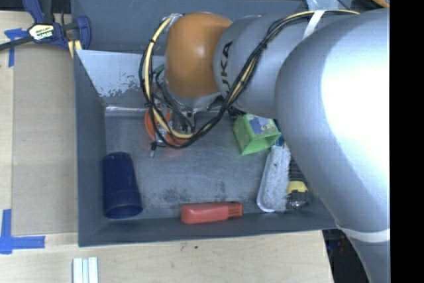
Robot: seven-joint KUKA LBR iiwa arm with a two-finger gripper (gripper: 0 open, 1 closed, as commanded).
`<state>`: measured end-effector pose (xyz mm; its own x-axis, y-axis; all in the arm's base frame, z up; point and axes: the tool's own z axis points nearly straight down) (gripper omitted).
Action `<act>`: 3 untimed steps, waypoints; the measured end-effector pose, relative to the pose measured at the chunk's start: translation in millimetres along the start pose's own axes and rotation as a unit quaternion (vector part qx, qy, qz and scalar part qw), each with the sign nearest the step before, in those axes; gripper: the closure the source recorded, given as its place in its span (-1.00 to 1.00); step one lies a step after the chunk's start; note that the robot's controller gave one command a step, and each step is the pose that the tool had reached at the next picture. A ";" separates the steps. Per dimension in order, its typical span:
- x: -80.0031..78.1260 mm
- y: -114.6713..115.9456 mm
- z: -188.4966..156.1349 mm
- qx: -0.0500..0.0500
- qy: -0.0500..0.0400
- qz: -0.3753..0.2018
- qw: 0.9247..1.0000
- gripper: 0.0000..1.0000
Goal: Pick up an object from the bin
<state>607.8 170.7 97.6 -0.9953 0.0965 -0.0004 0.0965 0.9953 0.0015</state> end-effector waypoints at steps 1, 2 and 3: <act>-10.1 -44.1 27.3 0.001 -0.011 -0.185 0.983 -1.00; -5.5 -14.3 28.3 -0.002 -0.001 0.229 0.974 1.00; -5.7 -14.6 28.2 -0.002 -0.001 0.231 0.973 1.00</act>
Offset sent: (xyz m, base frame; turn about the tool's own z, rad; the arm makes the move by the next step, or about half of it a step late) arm 0.0050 -0.0159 -0.0276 0.4692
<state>612.1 155.6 69.3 -0.8454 0.5341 -0.0013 0.5341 0.8454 0.0059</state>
